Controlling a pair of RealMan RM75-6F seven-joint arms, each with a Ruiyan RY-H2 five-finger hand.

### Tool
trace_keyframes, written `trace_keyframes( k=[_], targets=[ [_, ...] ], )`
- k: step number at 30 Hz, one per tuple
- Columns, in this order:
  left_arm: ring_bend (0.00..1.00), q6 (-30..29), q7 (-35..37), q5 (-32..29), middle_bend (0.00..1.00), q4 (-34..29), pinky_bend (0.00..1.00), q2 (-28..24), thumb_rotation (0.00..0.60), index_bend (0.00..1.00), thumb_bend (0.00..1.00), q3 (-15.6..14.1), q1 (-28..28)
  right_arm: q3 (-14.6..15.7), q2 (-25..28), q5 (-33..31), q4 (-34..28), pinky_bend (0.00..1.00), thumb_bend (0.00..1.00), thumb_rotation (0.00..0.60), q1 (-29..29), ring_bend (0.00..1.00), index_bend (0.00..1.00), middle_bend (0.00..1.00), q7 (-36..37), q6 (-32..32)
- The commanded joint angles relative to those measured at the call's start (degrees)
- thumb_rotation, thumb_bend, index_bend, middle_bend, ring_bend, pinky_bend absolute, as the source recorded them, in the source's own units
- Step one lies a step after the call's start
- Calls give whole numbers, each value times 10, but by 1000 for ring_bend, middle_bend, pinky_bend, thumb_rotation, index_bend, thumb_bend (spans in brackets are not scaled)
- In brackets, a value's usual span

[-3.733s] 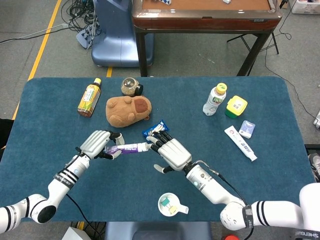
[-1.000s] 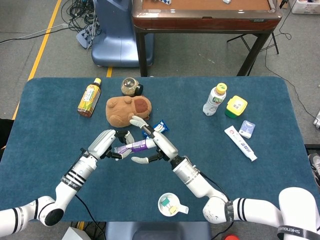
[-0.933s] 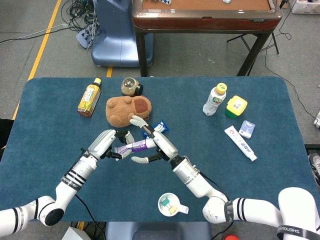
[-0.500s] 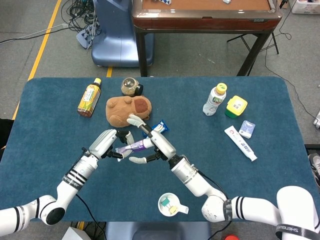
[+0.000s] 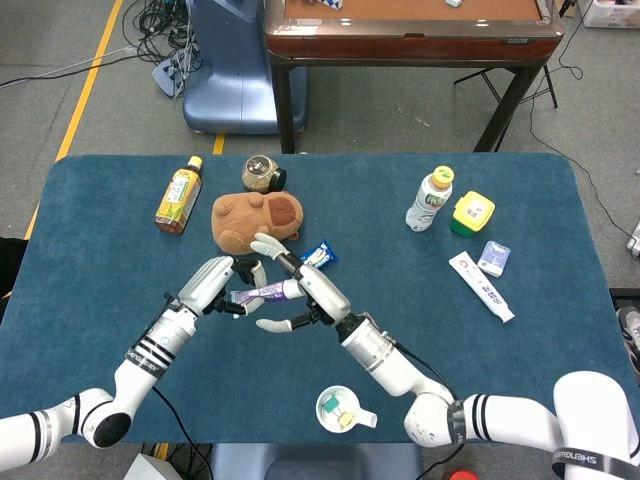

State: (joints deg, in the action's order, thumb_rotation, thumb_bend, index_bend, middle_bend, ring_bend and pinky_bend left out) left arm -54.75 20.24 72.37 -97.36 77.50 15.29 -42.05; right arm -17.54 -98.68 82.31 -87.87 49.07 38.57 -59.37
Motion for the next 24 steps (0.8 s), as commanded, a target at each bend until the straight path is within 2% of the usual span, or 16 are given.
trace_keyframes(
  k=[1, 8, 14, 24],
  targets=[
    [468, -1, 1, 0, 683, 0, 420, -1, 600, 625, 404, 1, 0, 2, 0, 3, 0, 0, 0, 470, -1, 0, 0, 0, 0, -3],
    [468, -11, 11, 17, 683, 1, 420, -5, 600, 625, 404, -5, 7, 3, 16, 11, -8, 0, 0, 469, -5, 0, 0, 0, 9, -11],
    [468, -29, 13, 65, 683, 25, 421, -2, 600, 626, 404, -31, 17, 9, 55, 22, -25, 0, 0, 468, -13, 0, 0, 0, -14, -17],
    [467, -12, 21, 125, 682, 86, 421, 4, 600, 623, 405, -70, 6, 18, 124, 20, -53, 0, 0, 470, -31, 0, 0, 0, -70, -18]
  ],
)
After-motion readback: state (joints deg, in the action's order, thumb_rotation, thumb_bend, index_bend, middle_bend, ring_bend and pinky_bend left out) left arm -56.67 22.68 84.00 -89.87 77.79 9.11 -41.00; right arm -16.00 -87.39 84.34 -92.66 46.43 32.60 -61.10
